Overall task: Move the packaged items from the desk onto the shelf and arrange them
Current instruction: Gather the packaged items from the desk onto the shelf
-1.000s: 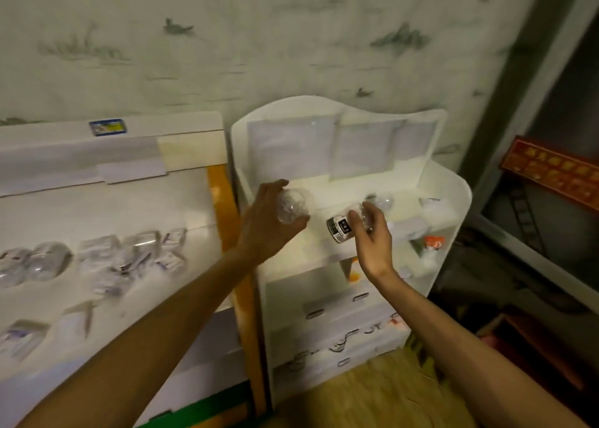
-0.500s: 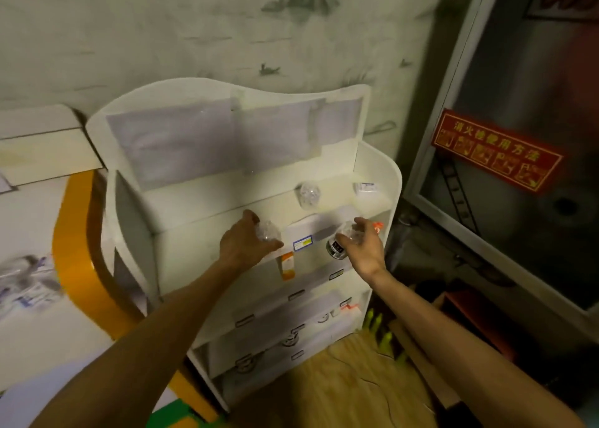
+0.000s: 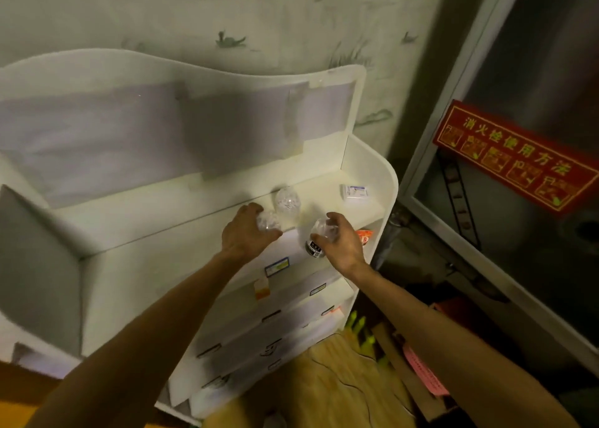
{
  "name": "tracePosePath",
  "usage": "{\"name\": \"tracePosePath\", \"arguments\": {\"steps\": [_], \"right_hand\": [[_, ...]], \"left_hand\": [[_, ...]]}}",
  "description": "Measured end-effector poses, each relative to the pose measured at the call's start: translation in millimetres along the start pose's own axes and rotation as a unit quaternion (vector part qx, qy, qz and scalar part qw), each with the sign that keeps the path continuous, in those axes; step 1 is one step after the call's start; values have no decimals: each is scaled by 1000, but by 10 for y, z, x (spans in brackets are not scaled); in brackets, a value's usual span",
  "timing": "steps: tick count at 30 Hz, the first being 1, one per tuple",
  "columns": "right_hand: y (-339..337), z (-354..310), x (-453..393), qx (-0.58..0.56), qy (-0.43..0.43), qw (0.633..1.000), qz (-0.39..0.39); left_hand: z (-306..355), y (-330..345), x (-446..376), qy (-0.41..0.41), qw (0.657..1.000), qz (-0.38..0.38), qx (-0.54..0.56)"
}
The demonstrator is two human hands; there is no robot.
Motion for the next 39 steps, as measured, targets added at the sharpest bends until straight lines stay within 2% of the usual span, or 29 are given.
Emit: {"name": "tracePosePath", "arguments": {"steps": [7, 12, 15, 18, 23, 27, 34, 39], "right_hand": [[16, 84, -593, 50, -13, 998, -19], [-55, 171, -696, 81, -51, 995, -24], [-44, 145, -651, 126, -126, 983, -38], [150, 75, -603, 190, -220, 954, -79], [702, -235, -496, 181, -355, 905, -146], [1226, -532, -445, 154, -369, 892, -213], [2147, -970, -199, 146, -386, 855, -314], [2606, -1271, -151, 162, -349, 853, -352]], "left_hand": [[-18, 180, -601, -14, 999, -21, 24], [-70, 363, -697, -11, 999, -41, 30], [-168, 289, -679, 6, 999, -32, -9], [-394, 87, -584, -12, 996, 6, -87], [-915, -197, 5, -97, 968, 25, -229], [-1216, -405, 661, -130, 917, 4, -376], [-1531, -561, 1827, -256, 892, 4, -372], [-1423, -676, 2264, -228, 895, 82, -374]]}}
Point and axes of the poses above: each hand's wrist, its own x-axis away from the middle knuckle, its own y-axis out of the palm, z = x × y, the point moved 2 cm from there along -x, towards the middle knuckle, and after that the axes turned 12 degrees about -z, right-handed, at the moved point
